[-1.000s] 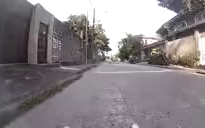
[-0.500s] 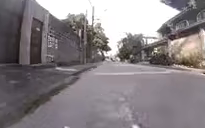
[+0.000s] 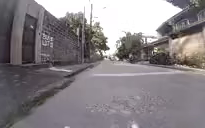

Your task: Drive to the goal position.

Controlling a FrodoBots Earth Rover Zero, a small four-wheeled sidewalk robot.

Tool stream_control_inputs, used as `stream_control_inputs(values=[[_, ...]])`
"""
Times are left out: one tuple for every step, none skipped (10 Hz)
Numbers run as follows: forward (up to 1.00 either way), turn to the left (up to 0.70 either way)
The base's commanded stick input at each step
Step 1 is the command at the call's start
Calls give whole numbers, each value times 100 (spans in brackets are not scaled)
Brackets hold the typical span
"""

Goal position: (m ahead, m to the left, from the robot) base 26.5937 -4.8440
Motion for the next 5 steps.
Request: stream_control_inputs(values=[[100, 0], [100, 0], [100, 0], [100, 0], [100, -4]])
